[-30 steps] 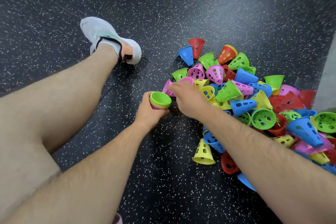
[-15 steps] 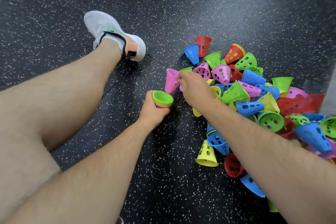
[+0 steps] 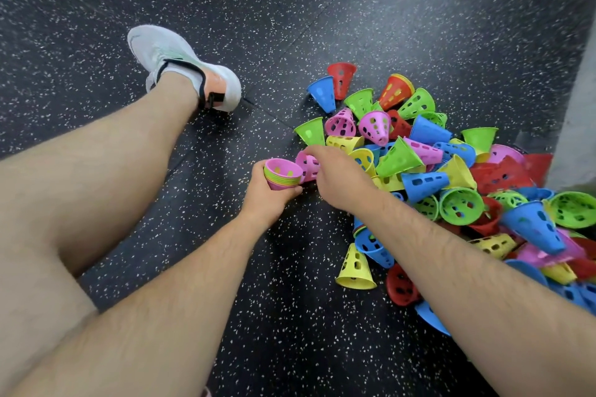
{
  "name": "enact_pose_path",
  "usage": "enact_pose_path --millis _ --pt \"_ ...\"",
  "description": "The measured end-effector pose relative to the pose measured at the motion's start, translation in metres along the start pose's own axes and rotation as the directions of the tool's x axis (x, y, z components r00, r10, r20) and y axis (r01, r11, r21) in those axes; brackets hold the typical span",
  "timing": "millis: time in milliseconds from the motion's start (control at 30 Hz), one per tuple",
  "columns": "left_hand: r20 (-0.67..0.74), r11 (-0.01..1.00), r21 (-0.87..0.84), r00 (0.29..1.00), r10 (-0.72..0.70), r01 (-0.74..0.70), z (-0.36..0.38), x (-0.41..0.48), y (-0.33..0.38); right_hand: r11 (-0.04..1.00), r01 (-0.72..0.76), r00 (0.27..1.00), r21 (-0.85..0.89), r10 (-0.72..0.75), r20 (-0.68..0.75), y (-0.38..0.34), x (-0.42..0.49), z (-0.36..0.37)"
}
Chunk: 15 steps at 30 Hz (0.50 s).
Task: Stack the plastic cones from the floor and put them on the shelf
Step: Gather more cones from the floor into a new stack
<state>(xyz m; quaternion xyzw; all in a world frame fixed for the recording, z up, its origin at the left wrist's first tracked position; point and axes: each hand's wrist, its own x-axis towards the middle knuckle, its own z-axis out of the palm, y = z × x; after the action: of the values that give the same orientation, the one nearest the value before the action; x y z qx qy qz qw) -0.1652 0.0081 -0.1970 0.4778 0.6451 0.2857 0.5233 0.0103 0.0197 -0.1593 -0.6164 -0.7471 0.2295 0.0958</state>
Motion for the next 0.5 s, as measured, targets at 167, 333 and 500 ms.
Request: enact_pose_path --millis 167,333,500 --pt "-0.014 0.999 0.027 1.000 -0.027 0.027 -0.001 0.002 -0.006 0.954 0.145 0.987 -0.262 -0.119 0.112 0.010 0.015 0.006" --pt "-0.017 0.998 0.047 0.999 -0.034 0.035 0.000 0.002 -0.007 0.916 0.183 0.982 -0.358 -0.154 0.106 0.005 0.025 0.005" --pt "-0.011 0.999 0.035 0.999 -0.030 0.031 -0.001 0.001 -0.008 0.901 0.178 0.982 -0.396 -0.136 0.131 0.006 0.021 0.004"
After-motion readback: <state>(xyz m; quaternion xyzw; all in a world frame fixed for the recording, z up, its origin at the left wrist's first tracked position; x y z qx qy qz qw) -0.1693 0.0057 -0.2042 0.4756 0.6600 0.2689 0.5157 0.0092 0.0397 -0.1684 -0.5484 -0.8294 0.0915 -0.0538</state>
